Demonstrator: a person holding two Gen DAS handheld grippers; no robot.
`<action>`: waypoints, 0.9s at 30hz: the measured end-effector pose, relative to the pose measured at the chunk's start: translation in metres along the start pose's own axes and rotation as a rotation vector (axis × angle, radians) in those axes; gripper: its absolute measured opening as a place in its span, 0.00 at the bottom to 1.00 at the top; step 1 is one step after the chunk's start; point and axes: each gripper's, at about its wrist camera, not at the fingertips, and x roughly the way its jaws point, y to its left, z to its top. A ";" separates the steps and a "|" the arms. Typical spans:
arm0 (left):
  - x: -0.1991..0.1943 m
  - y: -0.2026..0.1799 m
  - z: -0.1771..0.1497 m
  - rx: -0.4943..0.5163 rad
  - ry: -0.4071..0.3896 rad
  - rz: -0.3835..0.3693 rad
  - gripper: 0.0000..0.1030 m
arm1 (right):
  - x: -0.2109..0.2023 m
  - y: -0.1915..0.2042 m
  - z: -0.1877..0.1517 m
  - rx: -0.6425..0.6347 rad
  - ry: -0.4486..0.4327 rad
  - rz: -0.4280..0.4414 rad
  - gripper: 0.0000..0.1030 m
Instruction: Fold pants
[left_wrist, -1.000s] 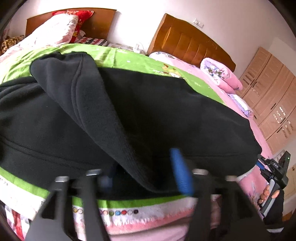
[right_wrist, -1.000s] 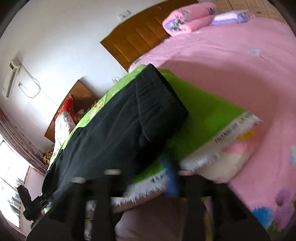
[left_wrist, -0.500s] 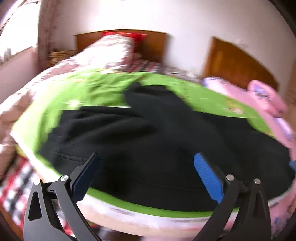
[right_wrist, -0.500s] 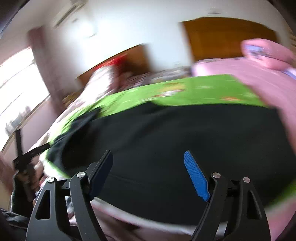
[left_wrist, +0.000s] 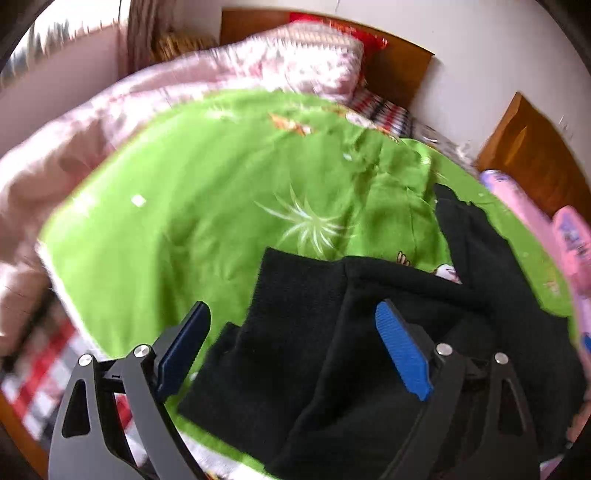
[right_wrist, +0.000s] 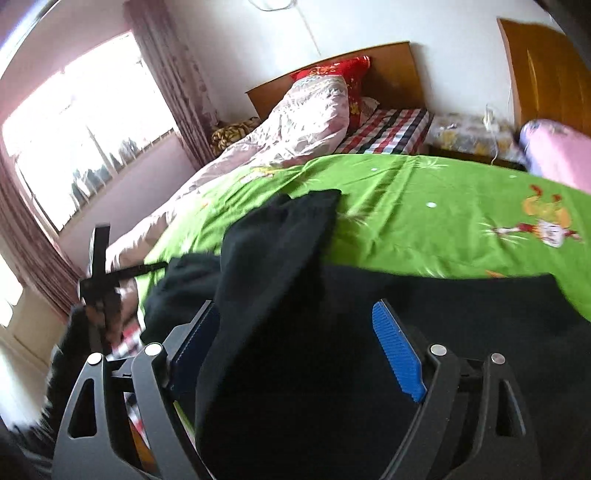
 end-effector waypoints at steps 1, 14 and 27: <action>0.005 0.001 0.000 0.009 0.026 -0.007 0.88 | 0.010 -0.001 0.005 0.009 0.014 0.012 0.80; 0.041 -0.011 0.013 0.134 0.004 0.012 0.72 | 0.081 -0.030 0.054 0.184 0.053 0.038 0.80; 0.013 -0.047 0.035 0.353 -0.094 0.237 0.11 | 0.128 -0.041 0.062 0.230 0.165 0.057 0.80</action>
